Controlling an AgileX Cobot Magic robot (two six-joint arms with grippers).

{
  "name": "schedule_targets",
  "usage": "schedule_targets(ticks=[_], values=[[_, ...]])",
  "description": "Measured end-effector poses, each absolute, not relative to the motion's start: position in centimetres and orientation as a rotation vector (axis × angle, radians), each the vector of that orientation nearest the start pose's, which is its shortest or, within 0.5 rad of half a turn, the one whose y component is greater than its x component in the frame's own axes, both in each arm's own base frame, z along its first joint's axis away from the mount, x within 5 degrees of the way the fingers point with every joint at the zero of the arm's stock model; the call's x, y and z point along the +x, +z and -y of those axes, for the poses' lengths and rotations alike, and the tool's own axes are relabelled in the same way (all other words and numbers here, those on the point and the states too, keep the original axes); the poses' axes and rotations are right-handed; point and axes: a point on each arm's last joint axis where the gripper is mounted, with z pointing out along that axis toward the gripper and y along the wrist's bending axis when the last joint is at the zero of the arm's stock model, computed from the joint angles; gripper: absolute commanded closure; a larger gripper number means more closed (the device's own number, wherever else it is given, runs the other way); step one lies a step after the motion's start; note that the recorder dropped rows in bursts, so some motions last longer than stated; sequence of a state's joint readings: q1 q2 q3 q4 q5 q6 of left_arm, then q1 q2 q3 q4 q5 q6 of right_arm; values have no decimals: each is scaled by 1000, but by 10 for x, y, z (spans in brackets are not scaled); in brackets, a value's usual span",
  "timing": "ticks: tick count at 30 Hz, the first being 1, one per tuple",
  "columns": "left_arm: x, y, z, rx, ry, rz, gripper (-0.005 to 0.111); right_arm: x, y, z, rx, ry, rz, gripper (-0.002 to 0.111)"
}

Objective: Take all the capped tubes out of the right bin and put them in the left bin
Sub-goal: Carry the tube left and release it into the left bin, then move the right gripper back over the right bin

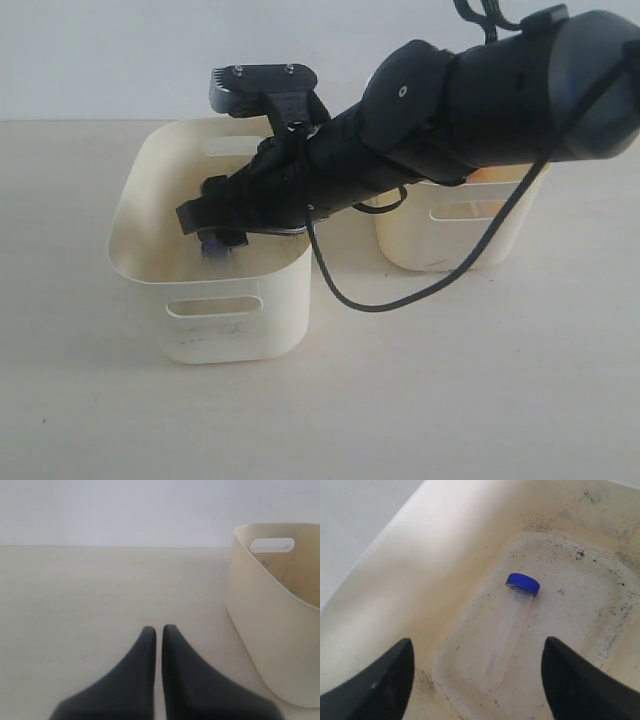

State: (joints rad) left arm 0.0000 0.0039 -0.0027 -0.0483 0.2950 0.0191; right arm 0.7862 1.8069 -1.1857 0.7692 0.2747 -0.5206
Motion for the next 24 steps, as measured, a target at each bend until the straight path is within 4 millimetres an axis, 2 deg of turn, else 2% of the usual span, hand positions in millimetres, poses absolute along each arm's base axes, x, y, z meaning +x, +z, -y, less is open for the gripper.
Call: schedule_targets(ticks=[4, 8, 9, 18, 22, 24], values=[[55, 187, 1, -14, -32, -1780, 103, 268, 223, -293, -755, 721, -2270, 75], [55, 187, 1, -14, -32, -1780, 103, 265, 244, -289, -730, 734, -2208, 106], [55, 187, 1, -14, -32, -1780, 103, 264, 251, -287, -723, 740, -2187, 108], [55, 187, 1, -14, -32, -1780, 103, 249, 304, -272, -689, 786, -2043, 108], [55, 187, 1, -14, -32, -1780, 103, 247, 314, -268, -676, 795, -2016, 108], [55, 187, 1, -14, -32, -1780, 103, 253, 315, -262, -621, 799, -2033, 108]])
